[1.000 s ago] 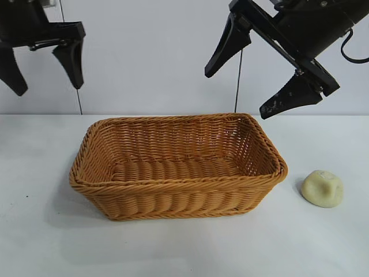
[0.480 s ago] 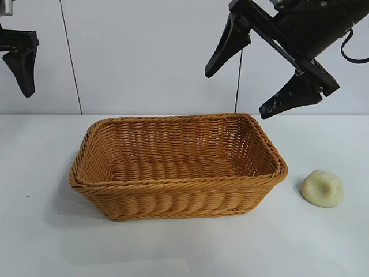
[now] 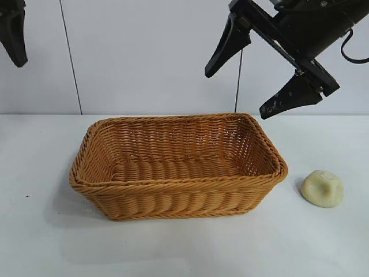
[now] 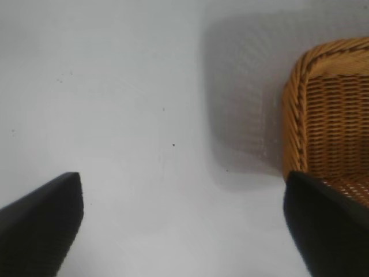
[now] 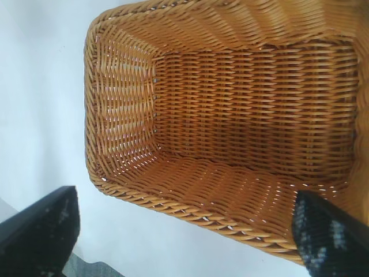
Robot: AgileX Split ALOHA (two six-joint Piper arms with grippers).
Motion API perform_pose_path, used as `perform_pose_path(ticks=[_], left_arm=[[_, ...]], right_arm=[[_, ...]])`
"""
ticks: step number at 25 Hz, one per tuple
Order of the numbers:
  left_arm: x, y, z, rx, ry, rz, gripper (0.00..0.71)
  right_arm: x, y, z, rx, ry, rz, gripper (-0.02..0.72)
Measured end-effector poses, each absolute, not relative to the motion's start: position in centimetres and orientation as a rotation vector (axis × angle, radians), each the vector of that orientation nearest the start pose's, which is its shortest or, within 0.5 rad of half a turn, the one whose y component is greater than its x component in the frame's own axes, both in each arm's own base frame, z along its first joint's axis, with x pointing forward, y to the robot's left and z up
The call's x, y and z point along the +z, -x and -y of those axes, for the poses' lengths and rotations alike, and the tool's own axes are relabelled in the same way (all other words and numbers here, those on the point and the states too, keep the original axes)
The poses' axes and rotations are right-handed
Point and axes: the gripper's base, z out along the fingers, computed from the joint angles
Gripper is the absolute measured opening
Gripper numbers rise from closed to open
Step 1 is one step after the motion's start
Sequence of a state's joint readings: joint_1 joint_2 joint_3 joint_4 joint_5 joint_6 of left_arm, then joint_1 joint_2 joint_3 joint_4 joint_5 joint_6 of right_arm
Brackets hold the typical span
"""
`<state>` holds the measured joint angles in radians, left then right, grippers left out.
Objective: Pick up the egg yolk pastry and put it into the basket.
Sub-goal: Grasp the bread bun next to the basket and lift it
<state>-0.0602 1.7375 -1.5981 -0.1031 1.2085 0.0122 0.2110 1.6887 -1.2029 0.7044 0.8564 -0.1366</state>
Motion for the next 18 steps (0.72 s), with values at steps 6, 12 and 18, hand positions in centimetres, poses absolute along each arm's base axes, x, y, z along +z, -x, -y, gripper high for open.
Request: perform_pose_path(ticks=[6, 12, 18], left_arm=[[35.7, -31.1, 2.7, -0.151, -0.095, -2.733, 0.693], [37.3, -24.8, 2.4, -0.150, -0.100, -2.673, 0.693], [35.9, -18.2, 2.0, -0.150, -0.101, -2.658, 0.693]], right_arm=[[25.0, -32.9, -11.6, 0.863, -0.055, -2.734, 0.694], [25.0, -32.9, -11.6, 0.863, -0.056, -2.734, 0.694], [25.0, -32.9, -11.6, 0.863, -0.056, -2.734, 0.694]])
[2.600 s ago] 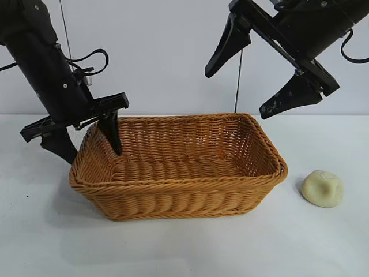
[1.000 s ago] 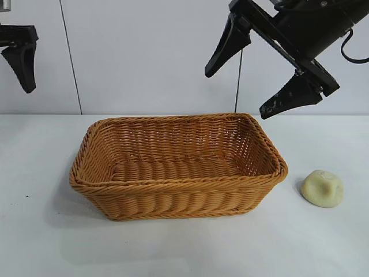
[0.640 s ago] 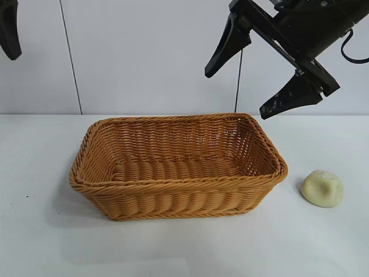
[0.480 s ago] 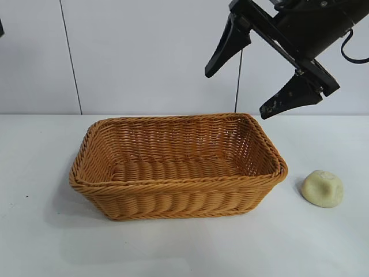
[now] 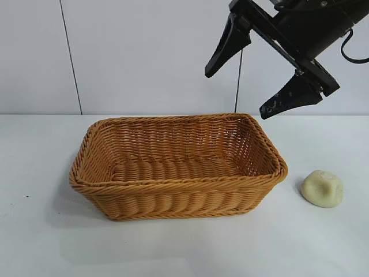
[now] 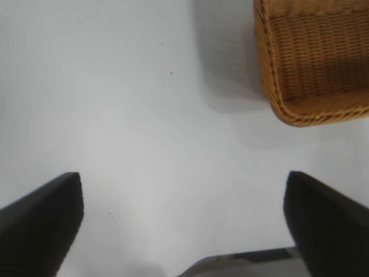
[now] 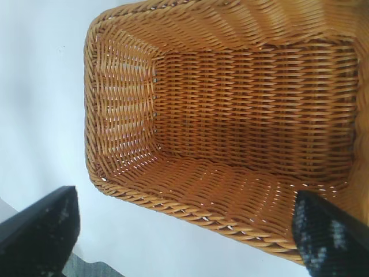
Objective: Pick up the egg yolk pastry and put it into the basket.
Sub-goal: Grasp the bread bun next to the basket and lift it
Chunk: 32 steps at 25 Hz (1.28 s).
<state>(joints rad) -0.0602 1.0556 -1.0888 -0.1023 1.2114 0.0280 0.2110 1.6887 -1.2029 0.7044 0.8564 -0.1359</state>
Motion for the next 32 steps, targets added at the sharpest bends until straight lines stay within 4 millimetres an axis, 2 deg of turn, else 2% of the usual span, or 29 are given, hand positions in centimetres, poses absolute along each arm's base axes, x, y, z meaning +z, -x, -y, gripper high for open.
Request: perform_pose_path(ticks=[3, 9, 14, 19, 32], left_arm=[[35.1, -14.9, 1.8, -0.149, -0.101, -2.634, 0.693], [31.8, -9.5, 1.4, -0.149, -0.102, -2.612, 0.692], [28.9, -6.3, 1.2, -0.148, -0.098, -2.537, 0.689], [27.1, -4.6, 1.1, -0.149, -0.090, -2.410, 0.689], [27.9, -0.4, 1.0, -0.160, -0.099, -2.106, 0.689]], right_arm=[[25.0, -32.9, -11.6, 0.863, -0.056, -2.734, 0.694], [25.0, -32.9, -11.6, 0.863, -0.056, -2.734, 0.694], [25.0, -32.9, -11.6, 0.863, -0.056, -2.734, 0.694], [25.0, -32.9, -11.6, 0.864, -0.057, -2.734, 0.694], [25.4, -32.7, -11.4, 0.829, -0.022, -2.727, 0.694]])
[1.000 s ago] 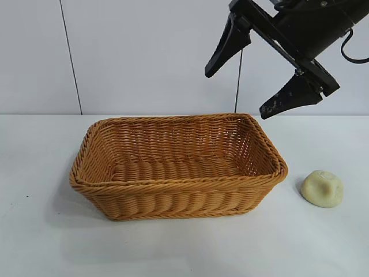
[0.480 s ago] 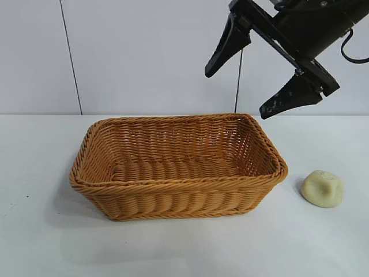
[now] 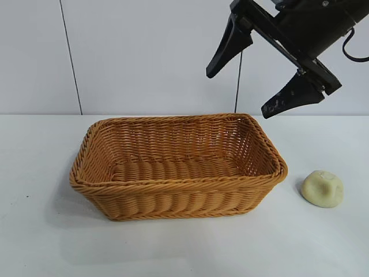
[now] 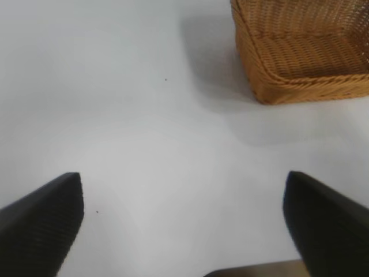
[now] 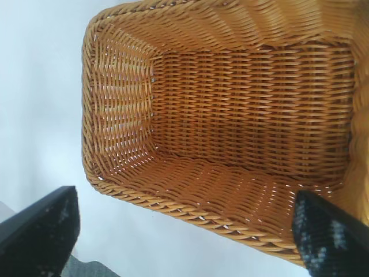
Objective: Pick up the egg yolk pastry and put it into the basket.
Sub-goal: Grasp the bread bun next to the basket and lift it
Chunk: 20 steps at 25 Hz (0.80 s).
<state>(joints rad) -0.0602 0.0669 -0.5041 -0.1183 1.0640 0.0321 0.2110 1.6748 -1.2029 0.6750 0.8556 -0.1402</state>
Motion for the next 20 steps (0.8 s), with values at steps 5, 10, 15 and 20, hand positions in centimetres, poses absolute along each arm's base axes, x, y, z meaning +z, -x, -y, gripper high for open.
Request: perform_pose_path(ticks=[5, 10, 15, 20], left_arm=[[27.9, 0.7, 0.9, -0.165, -0.100, -2.035, 0.689], [27.9, 0.7, 0.9, -0.166, -0.100, -2.032, 0.689], [27.9, 0.7, 1.0, -0.168, -0.100, -2.032, 0.689], [27.9, 0.7, 1.0, -0.168, -0.100, -2.032, 0.689]], right_arm=[[25.9, -32.4, -10.9, 0.751, 0.020, -2.728, 0.694], [25.2, -32.3, -9.6, 0.516, 0.021, -2.801, 0.694], [24.6, -32.1, -7.6, 0.213, -0.002, -2.870, 0.694], [24.6, -32.4, -4.9, 0.108, -0.106, -2.879, 0.694]])
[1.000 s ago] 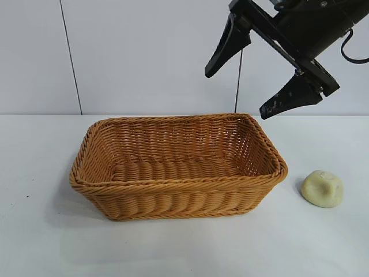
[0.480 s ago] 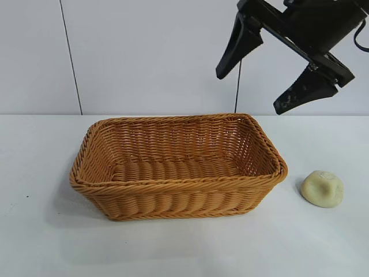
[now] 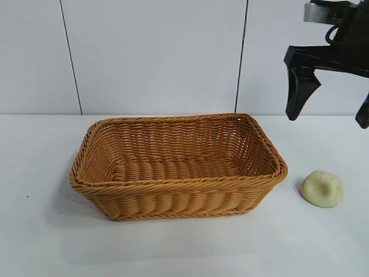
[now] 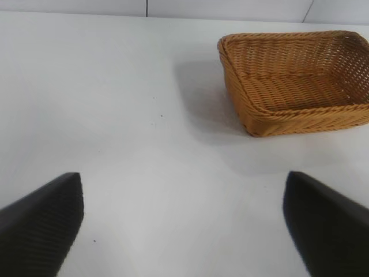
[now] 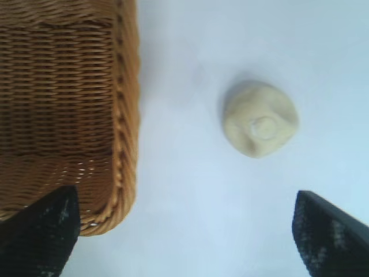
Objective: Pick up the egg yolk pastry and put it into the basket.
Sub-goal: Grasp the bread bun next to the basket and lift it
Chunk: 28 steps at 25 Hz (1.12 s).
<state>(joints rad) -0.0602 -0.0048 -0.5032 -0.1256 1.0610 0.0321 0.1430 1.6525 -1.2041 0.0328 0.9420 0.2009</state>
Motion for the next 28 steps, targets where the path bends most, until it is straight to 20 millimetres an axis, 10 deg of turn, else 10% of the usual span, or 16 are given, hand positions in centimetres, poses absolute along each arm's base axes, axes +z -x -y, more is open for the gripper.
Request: perform_pose_path(ticks=[10, 28], left_arm=[[27.9, 0.7, 1.0, -0.168, -0.100, -2.032, 0.689], [27.9, 0.7, 1.0, -0.168, -0.100, -2.032, 0.689]], right_arm=[[23.0, -33.3, -1.3, 0.123, -0.281, -2.909, 0.694], [11.5, -36.8, -1.8, 0.178, -0.400, -3.043, 0.694]])
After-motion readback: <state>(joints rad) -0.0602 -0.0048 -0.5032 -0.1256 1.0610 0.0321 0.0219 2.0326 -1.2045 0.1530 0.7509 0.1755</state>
